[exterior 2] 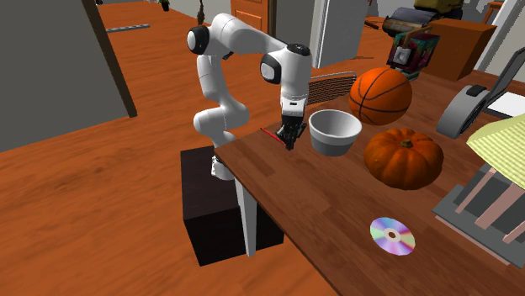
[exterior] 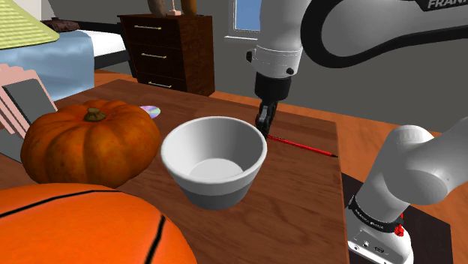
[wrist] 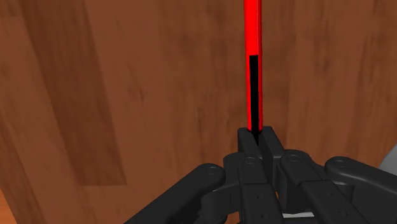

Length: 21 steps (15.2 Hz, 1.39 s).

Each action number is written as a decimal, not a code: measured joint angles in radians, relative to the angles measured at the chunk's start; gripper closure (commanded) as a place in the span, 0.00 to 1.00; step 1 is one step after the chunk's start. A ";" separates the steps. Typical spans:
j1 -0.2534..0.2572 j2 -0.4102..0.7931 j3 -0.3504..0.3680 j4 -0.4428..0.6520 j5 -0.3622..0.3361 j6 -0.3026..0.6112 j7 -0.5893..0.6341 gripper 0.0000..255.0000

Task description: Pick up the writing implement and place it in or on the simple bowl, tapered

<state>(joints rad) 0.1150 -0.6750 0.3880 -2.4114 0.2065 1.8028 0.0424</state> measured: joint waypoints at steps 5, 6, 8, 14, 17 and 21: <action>-0.005 0.004 -0.011 0.070 -0.010 -0.066 0.002 1.00; -0.006 0.006 -0.013 0.084 -0.012 -0.079 0.003 1.00; -0.009 0.009 -0.018 0.112 -0.017 -0.103 0.001 1.00; -0.016 0.025 -0.028 0.200 -0.028 -0.176 0.004 1.00; -0.018 0.032 -0.032 0.250 -0.033 -0.219 0.007 1.00; -0.023 0.047 -0.038 0.312 -0.040 -0.266 0.008 1.00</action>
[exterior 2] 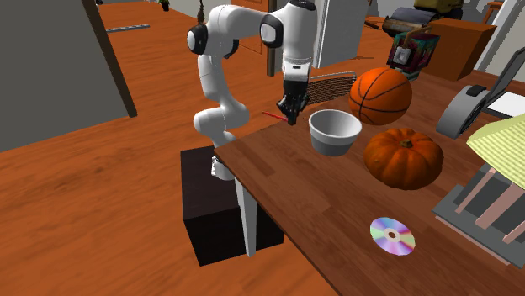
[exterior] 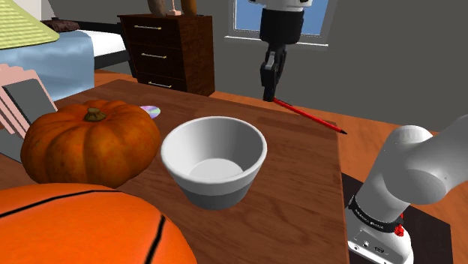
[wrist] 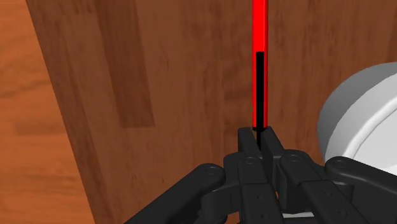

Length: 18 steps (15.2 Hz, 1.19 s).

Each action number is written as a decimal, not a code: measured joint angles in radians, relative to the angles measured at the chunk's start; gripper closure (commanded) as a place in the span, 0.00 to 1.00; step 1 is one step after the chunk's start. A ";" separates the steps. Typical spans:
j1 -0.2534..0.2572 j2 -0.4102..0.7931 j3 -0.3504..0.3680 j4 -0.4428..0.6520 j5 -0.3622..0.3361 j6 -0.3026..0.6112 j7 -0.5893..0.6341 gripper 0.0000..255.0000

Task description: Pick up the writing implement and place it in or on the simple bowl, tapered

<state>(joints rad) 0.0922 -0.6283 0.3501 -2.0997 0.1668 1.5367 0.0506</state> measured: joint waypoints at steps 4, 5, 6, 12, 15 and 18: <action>-0.005 0.020 -0.003 0.072 -0.007 -0.052 0.004 1.00; -0.006 0.023 -0.005 0.085 -0.009 -0.063 0.004 1.00; -0.007 0.030 -0.005 0.106 -0.010 -0.077 0.006 1.00; -0.014 0.136 0.066 0.231 -0.013 -0.091 0.082 1.00; -0.017 0.217 0.131 0.311 -0.023 -0.088 0.151 1.00; -0.019 0.335 0.210 0.419 -0.057 -0.083 0.236 1.00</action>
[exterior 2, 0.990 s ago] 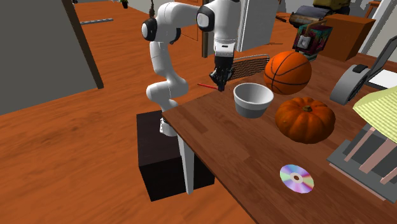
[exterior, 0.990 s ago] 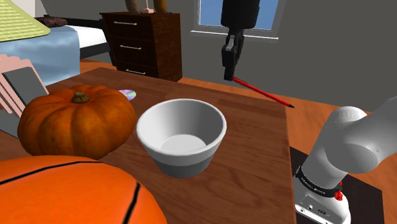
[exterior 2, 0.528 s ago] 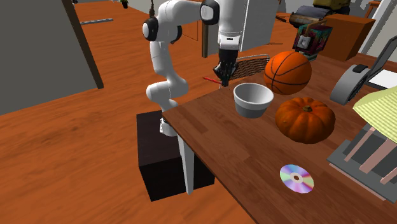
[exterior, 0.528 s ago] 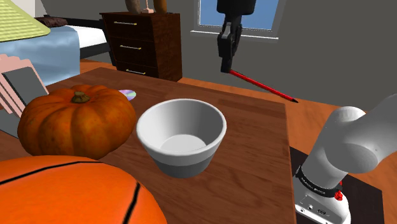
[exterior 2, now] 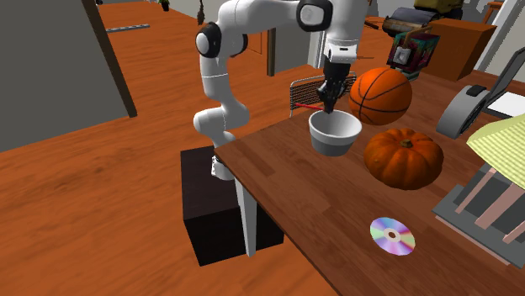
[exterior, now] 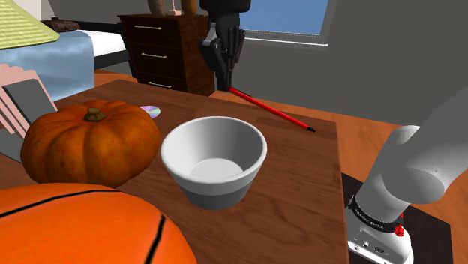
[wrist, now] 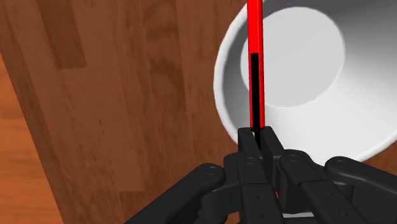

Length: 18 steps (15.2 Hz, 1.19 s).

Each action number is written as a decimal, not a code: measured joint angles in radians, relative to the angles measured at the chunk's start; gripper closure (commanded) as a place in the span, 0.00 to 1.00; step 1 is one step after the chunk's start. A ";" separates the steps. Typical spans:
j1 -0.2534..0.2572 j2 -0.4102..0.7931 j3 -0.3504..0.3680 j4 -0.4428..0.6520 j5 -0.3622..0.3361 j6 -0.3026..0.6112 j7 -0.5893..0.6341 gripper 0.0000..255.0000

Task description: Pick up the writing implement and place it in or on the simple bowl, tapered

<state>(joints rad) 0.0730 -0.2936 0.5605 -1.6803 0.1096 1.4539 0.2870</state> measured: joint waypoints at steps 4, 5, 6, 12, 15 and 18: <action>0.018 0.191 0.115 0.180 -0.094 -0.016 0.134 1.00; 0.035 0.257 0.148 0.235 -0.135 -0.023 0.178 1.00; 0.045 0.291 0.162 0.263 -0.157 -0.025 0.201 1.00; 0.042 0.282 0.160 0.185 -0.150 0.047 0.205 1.00; 0.040 0.266 0.157 0.131 -0.139 0.090 0.201 1.00; 0.037 0.250 0.152 0.074 -0.129 0.134 0.195 1.00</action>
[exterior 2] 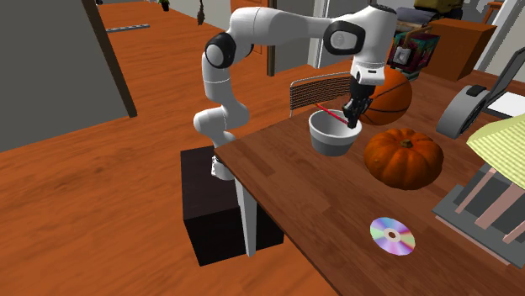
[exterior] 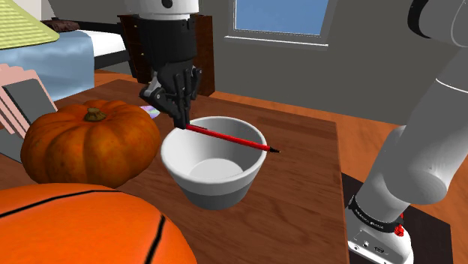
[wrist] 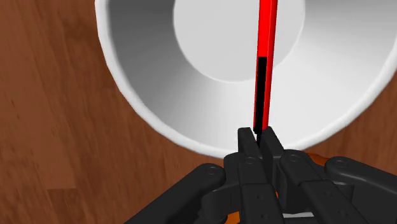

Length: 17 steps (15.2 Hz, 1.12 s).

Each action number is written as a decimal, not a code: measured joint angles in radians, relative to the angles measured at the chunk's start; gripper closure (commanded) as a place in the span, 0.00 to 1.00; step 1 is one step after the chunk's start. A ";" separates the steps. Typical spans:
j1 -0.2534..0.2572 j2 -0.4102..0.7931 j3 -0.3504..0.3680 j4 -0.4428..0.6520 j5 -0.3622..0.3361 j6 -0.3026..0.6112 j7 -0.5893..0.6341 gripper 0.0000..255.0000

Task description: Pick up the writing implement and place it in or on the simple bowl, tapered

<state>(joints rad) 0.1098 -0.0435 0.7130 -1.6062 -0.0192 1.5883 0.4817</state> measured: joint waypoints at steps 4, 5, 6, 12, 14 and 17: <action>-0.003 -0.014 -0.004 -0.054 0.009 0.043 -0.007 1.00; -0.003 -0.015 -0.004 -0.056 0.010 0.045 -0.007 1.00; -0.003 -0.016 -0.004 -0.058 0.010 0.047 -0.007 1.00; -0.003 -0.017 -0.005 -0.060 0.011 0.048 -0.007 0.00; -0.003 -0.017 -0.005 -0.060 0.011 0.048 -0.007 0.00; -0.001 -0.009 -0.002 -0.037 0.006 0.031 -0.004 0.00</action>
<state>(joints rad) 0.1084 -0.0527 0.7106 -1.6435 -0.0131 1.6196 0.4781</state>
